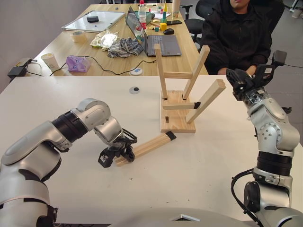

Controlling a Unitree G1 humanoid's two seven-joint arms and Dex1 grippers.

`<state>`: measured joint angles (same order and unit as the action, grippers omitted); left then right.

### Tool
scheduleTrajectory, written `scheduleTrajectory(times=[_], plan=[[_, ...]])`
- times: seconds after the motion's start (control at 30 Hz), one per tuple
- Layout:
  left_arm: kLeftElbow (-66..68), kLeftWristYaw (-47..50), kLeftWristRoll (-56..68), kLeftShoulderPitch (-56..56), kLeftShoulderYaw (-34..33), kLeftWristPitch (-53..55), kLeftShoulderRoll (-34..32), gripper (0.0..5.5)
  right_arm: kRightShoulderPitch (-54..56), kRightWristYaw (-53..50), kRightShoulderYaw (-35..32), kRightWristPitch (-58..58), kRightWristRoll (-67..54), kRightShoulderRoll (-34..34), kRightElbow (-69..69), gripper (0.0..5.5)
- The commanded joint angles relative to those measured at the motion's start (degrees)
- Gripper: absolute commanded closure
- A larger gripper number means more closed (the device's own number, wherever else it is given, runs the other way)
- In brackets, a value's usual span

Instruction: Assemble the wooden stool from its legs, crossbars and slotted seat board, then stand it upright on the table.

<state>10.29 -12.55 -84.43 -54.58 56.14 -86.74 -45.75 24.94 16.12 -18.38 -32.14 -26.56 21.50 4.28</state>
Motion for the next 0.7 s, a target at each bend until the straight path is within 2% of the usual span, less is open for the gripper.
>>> scheduleTrajectory(times=[0.03,0.13,0.27,0.33,0.4,0.47,0.53,0.6,0.7], plan=[[-5.36,11.72,3.65,2.01,3.15,-5.18,-0.44,3.26,2.51,0.91,0.43,0.94,1.35,2.47,-2.62,3.65],[-12.1,21.84,6.53,-1.25,1.84,-5.75,-6.97,3.42,2.93,1.3,0.54,1.86,1.62,3.12,-3.97,3.65],[-5.7,33.53,16.52,-4.97,-2.34,-5.75,-10.79,3.51,3.75,2.14,0.55,3.02,2.41,3.4,-5.94,3.65],[0.15,36.42,27.01,-4.56,-2.87,-5.75,-12.08,3.51,4.27,2.99,0.98,3.34,2.66,3.58,-6.96,3.65],[3.8,37.34,42.79,-4.46,0.58,-5.5,-14.99,3.51,5.26,4.11,1.7,3.34,3.09,4.03,-8.15,3.65],[4.28,32.94,63.93,-6.53,7.22,1.07,-17.51,3.51,6.31,5.19,1.99,3.42,3.47,4.77,-9.47,3.65],[1.57,23.31,88.91,-7.58,8.67,12.93,-19.15,3.51,7.73,6.36,2.49,3.66,3.89,5.46,-11.02,3.65],[-1.2,14.66,109.18,-7.07,3.27,24.01,-18.85,3.51,8.91,7.43,2.76,3.83,4.14,6.14,-12.28,3.65],[-0.61,4.06,131.45,-7.08,-11.37,39.44,-14.88,3.51,11.25,8.5,3.9,4.39,4.84,6.38,-14.38,3.65]])
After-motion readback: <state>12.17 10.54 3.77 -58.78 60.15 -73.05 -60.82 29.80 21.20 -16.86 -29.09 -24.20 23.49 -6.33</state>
